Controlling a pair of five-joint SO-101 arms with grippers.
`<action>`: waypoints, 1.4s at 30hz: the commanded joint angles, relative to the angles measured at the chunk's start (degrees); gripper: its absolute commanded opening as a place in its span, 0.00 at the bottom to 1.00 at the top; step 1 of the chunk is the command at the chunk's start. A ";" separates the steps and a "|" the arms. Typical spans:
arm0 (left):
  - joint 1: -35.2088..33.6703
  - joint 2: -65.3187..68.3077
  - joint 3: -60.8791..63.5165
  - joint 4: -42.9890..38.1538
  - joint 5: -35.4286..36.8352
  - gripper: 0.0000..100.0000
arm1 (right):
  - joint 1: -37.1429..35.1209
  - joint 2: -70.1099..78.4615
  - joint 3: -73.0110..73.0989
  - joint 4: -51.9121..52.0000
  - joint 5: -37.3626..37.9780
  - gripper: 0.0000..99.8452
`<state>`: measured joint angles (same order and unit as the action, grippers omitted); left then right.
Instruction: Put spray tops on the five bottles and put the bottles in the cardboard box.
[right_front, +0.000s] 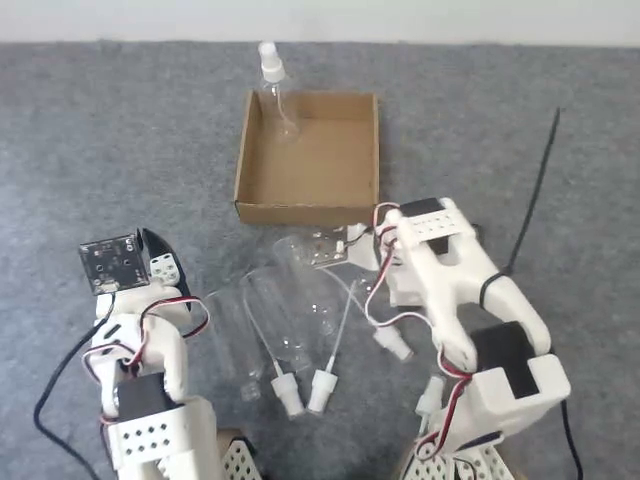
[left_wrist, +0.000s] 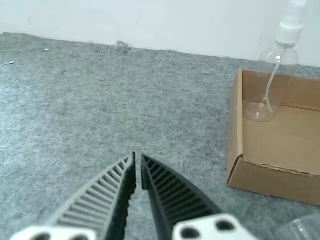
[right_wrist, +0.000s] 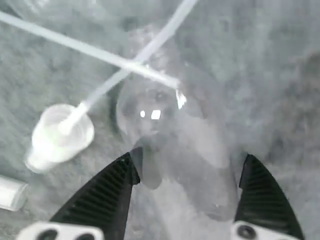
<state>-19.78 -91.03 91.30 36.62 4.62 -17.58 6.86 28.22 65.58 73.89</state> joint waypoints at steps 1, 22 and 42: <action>0.09 -0.88 -0.75 -2.11 -0.35 0.01 | 3.21 -0.92 -0.70 -0.84 0.53 0.21; 0.09 -0.88 -0.40 -2.99 -0.35 0.01 | 19.21 -3.38 -0.70 5.93 0.18 0.09; 0.09 -0.88 -0.31 -3.25 -0.35 0.01 | 16.40 -12.09 -0.35 12.79 -24.62 0.24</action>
<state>-19.78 -91.03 91.30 35.47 4.62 -0.35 -1.14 28.31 77.36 52.35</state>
